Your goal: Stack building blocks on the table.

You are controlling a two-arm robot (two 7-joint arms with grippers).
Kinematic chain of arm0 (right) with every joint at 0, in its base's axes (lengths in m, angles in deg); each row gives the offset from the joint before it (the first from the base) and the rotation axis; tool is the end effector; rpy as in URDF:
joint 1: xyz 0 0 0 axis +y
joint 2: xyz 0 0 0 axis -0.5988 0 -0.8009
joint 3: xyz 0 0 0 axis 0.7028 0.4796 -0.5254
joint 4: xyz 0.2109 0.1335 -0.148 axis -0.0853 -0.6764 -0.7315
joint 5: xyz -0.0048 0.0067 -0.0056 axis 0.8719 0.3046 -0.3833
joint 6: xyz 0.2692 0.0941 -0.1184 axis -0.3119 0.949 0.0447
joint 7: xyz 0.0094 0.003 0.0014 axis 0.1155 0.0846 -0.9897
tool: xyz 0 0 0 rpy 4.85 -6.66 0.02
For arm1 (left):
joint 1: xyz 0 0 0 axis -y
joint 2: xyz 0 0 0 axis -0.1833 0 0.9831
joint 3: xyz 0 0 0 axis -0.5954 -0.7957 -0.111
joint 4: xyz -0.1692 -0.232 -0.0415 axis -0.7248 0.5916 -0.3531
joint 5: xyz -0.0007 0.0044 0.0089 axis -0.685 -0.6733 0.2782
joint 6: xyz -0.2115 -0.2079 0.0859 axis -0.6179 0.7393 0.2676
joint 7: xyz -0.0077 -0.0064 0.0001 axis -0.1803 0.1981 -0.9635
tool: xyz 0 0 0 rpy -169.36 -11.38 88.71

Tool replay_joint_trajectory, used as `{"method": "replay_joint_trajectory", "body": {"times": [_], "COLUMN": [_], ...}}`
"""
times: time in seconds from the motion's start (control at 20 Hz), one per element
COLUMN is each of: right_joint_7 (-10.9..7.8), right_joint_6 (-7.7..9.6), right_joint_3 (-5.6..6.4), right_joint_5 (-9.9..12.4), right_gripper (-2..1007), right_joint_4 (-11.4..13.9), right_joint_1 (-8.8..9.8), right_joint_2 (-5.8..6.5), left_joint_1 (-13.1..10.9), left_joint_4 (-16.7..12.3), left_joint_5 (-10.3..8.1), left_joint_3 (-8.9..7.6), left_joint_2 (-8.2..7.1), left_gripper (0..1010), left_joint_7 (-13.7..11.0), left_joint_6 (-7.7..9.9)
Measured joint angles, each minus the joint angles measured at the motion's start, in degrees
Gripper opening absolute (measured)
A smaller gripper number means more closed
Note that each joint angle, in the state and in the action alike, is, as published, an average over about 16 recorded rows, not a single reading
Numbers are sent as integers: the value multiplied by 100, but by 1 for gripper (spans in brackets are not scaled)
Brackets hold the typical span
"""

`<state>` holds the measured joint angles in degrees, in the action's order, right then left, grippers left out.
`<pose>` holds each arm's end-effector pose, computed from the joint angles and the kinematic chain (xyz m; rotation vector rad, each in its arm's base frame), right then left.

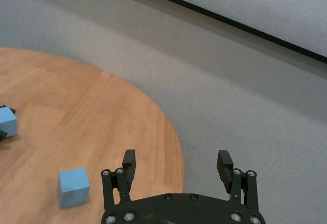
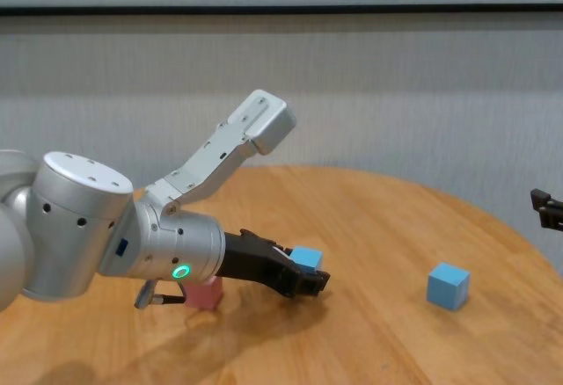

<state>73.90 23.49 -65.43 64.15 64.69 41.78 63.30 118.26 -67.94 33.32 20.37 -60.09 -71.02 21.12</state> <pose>0.3581 -0.0826 -0.3023 -0.3047 -0.2849 -1.2479 0.4837 -0.0520 -0.3020 0.4982 0.0196 0.7001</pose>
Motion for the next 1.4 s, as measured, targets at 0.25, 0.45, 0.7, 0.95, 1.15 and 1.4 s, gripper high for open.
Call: {"method": "replay_joint_trajectory", "body": {"times": [0.25,0.45,0.7,0.95,1.15,1.4], "right_joint_7": [0,0,0,0,0,0], "right_joint_6": [0,0,0,0,0,0], "right_joint_3": [0,0,0,0,0,0], "right_joint_5": [0,0,0,0,0,0], "right_gripper": [1001,1001,1001,1001,1001,1001], "right_joint_4": [0,0,0,0,0,0], "right_joint_1": [0,0,0,0,0,0], "right_joint_2": [0,0,0,0,0,0], "left_joint_1": [-4,0,10,11,-41,-196], "left_joint_4": [30,44,63,30,-177,-712], "left_joint_5": [27,48,69,68,12,-129], "left_joint_3": [-20,-35,-56,-98,-173,-315], "left_joint_2": [19,27,36,28,-42,-250], "left_gripper": [545,561,624,735,843,942], "left_joint_7": [3,11,21,20,5,-27], "left_joint_6": [8,26,42,63,92,137]}}
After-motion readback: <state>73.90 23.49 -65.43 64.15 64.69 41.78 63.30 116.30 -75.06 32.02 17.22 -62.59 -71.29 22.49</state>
